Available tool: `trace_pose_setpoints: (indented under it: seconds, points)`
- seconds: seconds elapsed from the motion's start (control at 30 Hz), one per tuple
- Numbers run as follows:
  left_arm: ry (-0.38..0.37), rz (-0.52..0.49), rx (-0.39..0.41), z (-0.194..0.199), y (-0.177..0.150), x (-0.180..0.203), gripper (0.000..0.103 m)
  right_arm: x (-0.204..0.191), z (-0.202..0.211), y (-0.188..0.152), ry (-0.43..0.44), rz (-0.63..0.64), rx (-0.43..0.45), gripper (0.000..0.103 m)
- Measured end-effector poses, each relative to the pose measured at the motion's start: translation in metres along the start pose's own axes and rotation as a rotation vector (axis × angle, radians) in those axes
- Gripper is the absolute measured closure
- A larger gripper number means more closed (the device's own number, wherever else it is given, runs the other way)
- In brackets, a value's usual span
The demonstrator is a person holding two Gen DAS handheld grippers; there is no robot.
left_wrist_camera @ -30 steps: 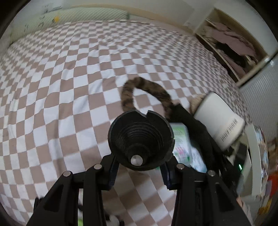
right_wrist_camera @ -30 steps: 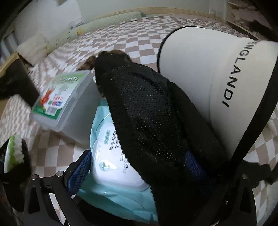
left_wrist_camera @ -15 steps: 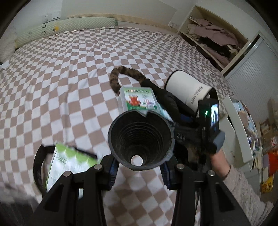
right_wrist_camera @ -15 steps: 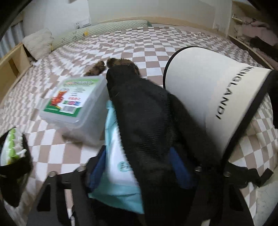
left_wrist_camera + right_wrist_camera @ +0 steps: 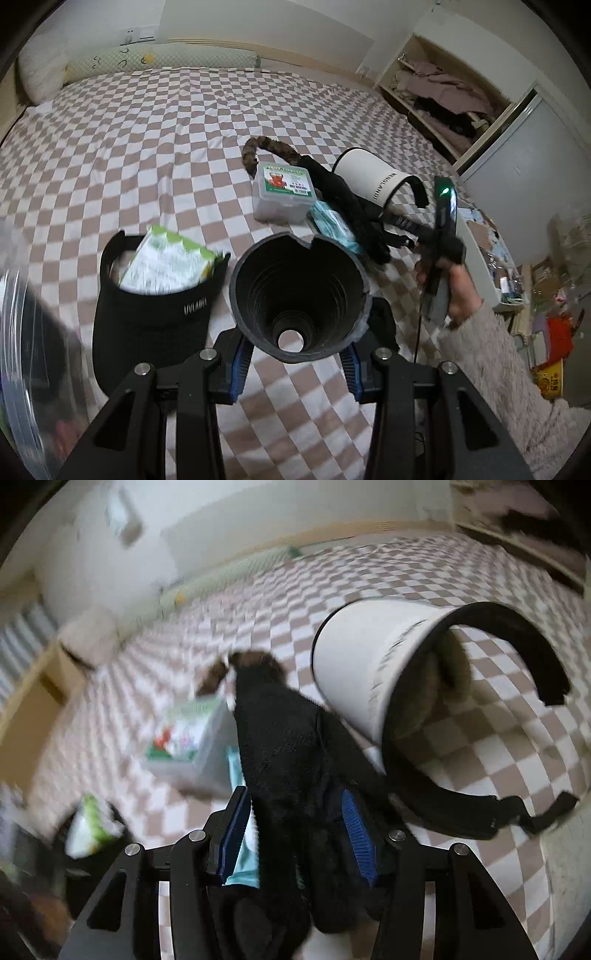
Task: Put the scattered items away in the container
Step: 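Lift the black cylinder off the bedspread with the left tool, then grasp and lift the blue Watsons wipes pack with the right tool while left holds the cylinder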
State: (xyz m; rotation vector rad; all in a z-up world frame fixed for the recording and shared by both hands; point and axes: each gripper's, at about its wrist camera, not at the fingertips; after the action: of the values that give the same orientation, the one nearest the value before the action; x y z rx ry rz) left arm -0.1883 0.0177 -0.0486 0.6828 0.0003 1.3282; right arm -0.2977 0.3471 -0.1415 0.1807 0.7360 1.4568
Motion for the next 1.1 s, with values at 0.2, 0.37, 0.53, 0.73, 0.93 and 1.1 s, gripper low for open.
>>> trace_pose_setpoints:
  seconds: [0.2, 0.37, 0.53, 0.73, 0.93, 1.1]
  points:
    - [-0.054, 0.067, 0.031, 0.005, -0.025, -0.01, 0.061, -0.02, 0.024, -0.001, 0.175, 0.027, -0.016, 0.051]
    - [-0.056, 0.063, 0.019, 0.001, -0.026, -0.011, 0.061, -0.084, -0.012, -0.018, 0.214, 0.222, -0.107, 0.04]
    - [-0.094, 0.044, 0.018, 0.003, -0.026, -0.007, 0.061, -0.08, -0.053, -0.024, 0.091, 0.228, -0.075, 0.014]
    - [-0.078, 0.019, 0.007, -0.001, -0.026, -0.012, 0.061, -0.049, -0.046, -0.01, -0.094, 0.254, 0.029, 0.014]
    - [-0.094, 0.021, -0.011, -0.004, -0.026, -0.019, 0.061, 0.021, -0.03, 0.025, -0.025, 0.026, 0.065, 0.01]
    - [-0.103, 0.015, -0.016, -0.006, -0.025, -0.017, 0.061, 0.017, -0.027, 0.016, 0.175, 0.026, -0.034, 0.009]
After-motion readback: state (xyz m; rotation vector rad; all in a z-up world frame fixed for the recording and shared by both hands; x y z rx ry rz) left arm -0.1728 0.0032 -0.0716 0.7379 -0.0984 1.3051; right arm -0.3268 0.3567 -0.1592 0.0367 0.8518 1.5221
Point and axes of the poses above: each gripper's, at about its wrist camera, not at the fingertips, and z roughly against the way its jaws point, x to its right, y to its top, and after that the axes turned 1 degree about -x, right-handed
